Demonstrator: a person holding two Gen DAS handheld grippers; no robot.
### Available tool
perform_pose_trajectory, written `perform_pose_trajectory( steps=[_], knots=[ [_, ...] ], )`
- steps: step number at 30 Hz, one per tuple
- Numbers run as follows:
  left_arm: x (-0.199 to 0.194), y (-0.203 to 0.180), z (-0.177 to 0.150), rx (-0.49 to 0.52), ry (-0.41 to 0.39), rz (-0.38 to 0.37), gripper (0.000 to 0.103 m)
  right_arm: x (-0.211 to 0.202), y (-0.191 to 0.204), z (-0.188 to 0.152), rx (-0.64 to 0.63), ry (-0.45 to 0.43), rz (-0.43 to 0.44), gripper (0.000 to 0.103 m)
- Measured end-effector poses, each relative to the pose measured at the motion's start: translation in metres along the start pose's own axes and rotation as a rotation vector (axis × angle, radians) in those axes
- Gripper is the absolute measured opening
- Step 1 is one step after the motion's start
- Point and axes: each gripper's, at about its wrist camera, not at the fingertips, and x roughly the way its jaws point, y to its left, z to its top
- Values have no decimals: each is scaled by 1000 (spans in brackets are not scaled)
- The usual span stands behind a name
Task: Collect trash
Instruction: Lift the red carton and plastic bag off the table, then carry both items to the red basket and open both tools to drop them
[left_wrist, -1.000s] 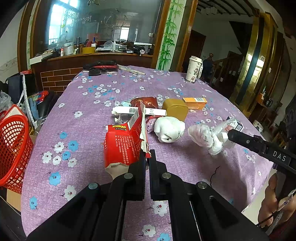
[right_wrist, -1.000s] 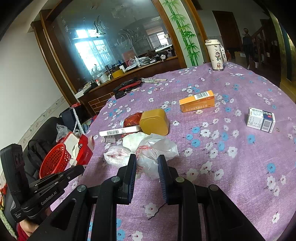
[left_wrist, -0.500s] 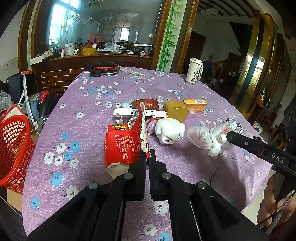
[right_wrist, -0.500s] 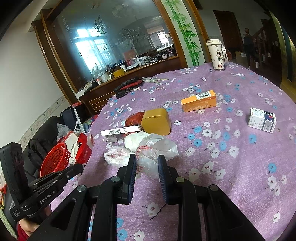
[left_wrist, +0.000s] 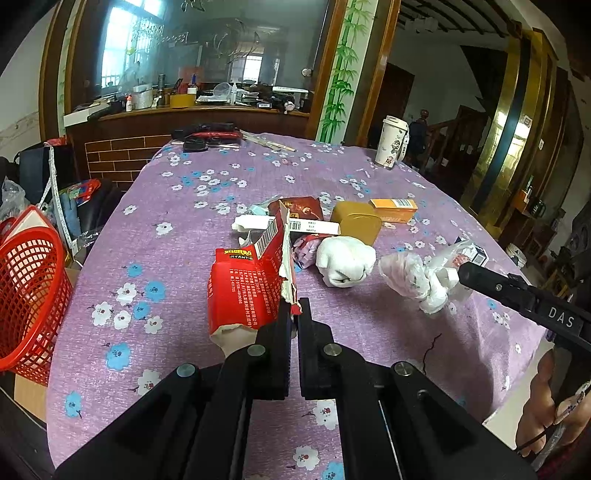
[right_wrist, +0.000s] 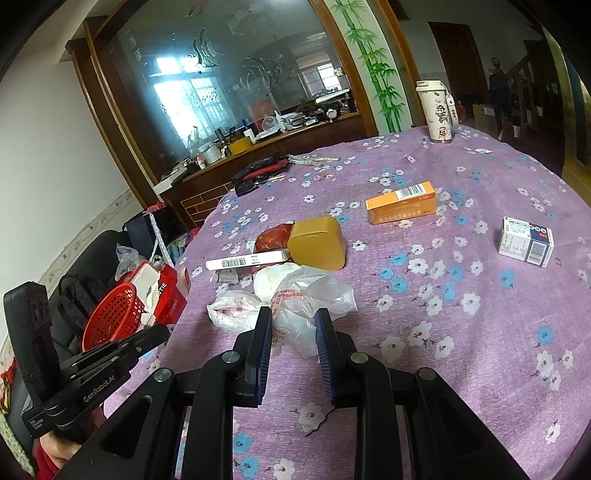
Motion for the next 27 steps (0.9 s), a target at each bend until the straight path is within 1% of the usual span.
perform_pose_trajectory(
  steps=[20,27],
  knots=[
    [-10,17,1,-31,-20,11,3,9,25,3,-56,22,18,25],
    [-18,26,2,-49,-38,17,3,14,35,6,-83,30,26,25]
  ],
)
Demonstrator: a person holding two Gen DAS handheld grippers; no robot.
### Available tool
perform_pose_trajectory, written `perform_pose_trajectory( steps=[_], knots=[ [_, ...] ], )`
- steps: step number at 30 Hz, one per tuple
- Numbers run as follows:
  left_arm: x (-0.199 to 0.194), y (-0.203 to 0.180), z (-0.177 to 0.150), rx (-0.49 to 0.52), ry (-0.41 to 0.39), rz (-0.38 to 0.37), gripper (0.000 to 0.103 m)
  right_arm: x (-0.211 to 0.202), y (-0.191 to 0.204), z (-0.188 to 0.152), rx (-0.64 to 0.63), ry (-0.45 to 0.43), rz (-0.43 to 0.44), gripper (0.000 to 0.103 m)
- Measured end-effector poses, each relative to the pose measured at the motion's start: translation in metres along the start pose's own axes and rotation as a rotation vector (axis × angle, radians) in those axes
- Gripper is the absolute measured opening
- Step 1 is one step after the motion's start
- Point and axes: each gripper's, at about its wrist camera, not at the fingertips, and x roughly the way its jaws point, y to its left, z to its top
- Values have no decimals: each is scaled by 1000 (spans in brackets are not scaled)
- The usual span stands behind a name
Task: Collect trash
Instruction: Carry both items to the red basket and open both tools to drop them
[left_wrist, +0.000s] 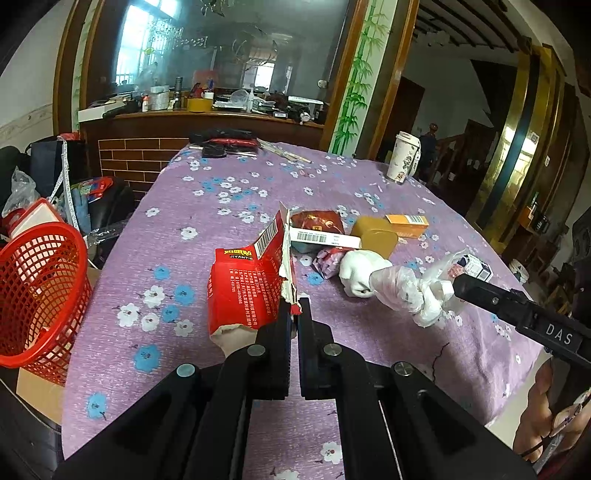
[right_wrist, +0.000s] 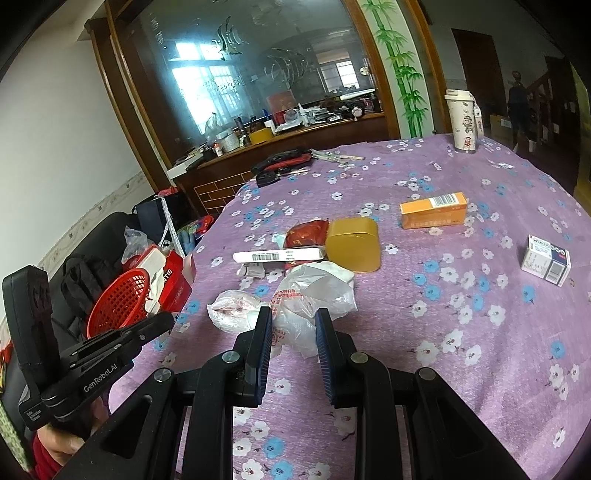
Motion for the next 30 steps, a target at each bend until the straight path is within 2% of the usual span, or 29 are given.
perform_pose_trajectory(
  steps=[6,14,24,30],
  knots=[
    [-11,15,5,-27,-27,13,3,10,19,7,-36,17,25,25],
    [-40,55,15,-79,-90,72,3,34,60,21,-97,53,86,25],
    [-87,143,16,-198,-164,213,3,70,139,36,-194,105,183,25],
    [-104,196,10,-277,-169,283,3,95,188,43,-251,125,219,25]
  ],
)
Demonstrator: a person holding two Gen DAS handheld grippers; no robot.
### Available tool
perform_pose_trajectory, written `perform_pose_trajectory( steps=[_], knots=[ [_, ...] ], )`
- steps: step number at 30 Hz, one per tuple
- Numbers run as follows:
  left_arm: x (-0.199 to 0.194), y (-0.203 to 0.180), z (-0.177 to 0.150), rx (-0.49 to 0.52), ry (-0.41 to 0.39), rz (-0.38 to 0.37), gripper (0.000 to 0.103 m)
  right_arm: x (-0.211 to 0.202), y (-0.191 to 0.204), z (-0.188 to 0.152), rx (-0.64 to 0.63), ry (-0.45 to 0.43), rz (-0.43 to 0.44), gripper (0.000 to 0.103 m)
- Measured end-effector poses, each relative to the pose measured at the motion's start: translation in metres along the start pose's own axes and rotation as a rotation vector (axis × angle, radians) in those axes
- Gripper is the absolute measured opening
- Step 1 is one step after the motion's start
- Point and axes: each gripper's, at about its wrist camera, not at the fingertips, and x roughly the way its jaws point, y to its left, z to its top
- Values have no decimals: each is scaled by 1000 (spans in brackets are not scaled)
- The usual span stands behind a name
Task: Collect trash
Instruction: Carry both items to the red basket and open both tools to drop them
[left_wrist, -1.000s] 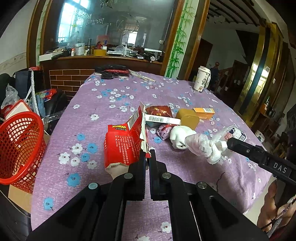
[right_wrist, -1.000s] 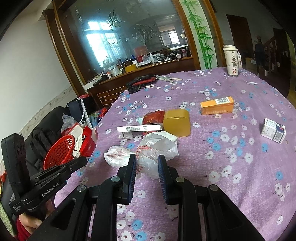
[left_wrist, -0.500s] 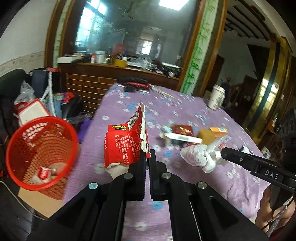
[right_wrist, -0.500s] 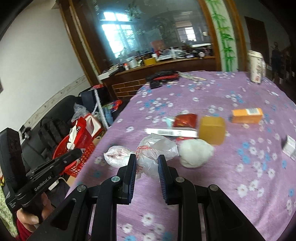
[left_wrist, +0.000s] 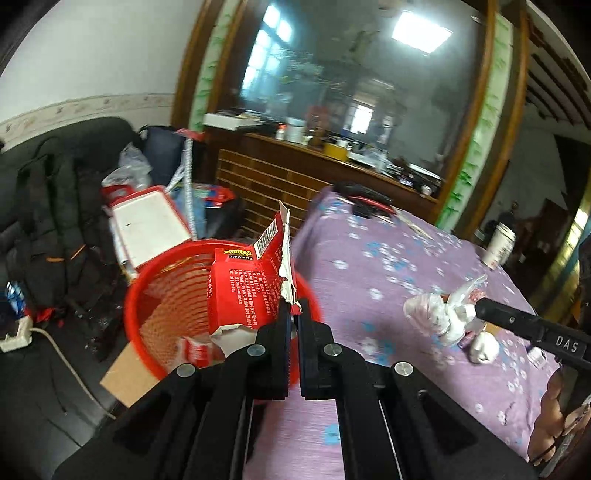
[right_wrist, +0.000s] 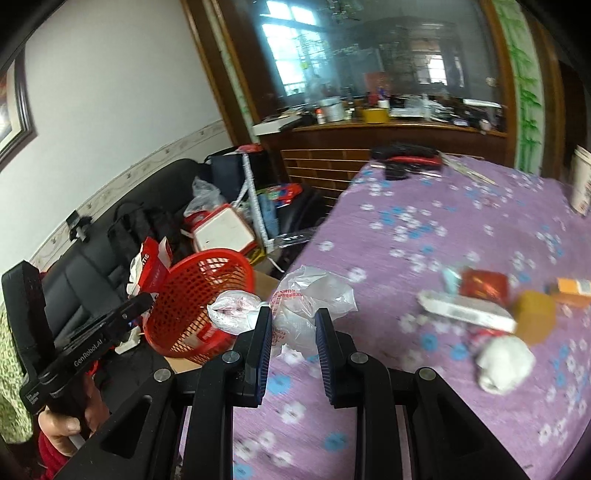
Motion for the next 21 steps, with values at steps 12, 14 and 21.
perform_pose_trajectory(
  steps=[12,14,21],
  knots=[
    [22,42,4,-41,30,39,3,98,64,32,-57,95,43,29],
    [27,46,5,-49,30,45,10,115,66,35,-33,125,74,32],
    [18,50,3,-86,-3,31,49,99,51,27,-17,92,67,36]
  ],
)
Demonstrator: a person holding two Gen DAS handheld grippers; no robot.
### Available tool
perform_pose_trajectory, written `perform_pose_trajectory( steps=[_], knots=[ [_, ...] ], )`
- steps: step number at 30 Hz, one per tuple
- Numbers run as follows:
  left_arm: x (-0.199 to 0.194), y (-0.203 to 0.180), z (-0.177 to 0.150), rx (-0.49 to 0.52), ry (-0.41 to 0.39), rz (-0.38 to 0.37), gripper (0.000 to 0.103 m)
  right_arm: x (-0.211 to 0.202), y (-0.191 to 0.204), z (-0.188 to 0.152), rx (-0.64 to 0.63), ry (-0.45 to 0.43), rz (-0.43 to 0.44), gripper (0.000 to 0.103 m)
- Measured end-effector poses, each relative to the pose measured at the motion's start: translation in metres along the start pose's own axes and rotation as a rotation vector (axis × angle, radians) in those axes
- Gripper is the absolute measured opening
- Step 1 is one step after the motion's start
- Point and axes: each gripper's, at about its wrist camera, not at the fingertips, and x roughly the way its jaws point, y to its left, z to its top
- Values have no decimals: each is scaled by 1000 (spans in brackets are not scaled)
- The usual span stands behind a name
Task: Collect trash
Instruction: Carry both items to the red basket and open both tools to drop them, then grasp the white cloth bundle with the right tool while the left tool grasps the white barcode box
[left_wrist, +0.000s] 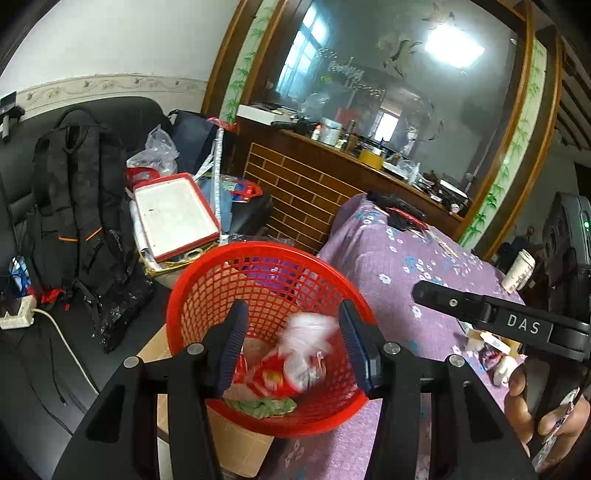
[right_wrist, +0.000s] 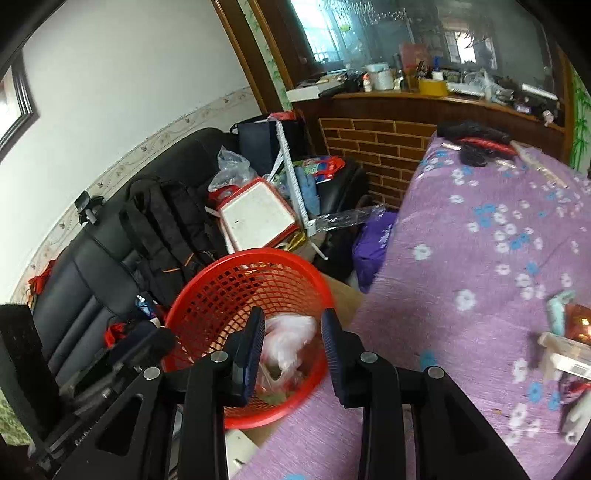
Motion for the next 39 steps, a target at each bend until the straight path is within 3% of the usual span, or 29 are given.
perform_pose_trajectory(
  steps=[4,8,19,24,27,32,37,39],
  knots=[
    [-3,-21,-7,36,4,-29,56,-32,-20,-19,10,-33,-34,47],
    [-1,-52,-16,82,14,-69,59,-61,-51,-43,63,-43,-66,48],
    [24,-146,-54,237,138,-162,59,-133,-146,-99,183,-88,-205,52],
    [26,-181,-67,311,158,-192,60,-160,-209,-103,276,-119,-305,67],
    [28,-196,-73,339,170,-204,61,-160,-243,-101,338,-108,-313,72],
    [36,-209,-79,369,205,-211,61,-140,-276,-103,411,-79,-219,78],
    [38,-213,-76,375,218,-220,66,-113,-259,-105,339,-18,-207,80],
    [41,-213,-75,373,230,-225,66,-106,-243,-105,252,-2,-266,80]
  ],
)
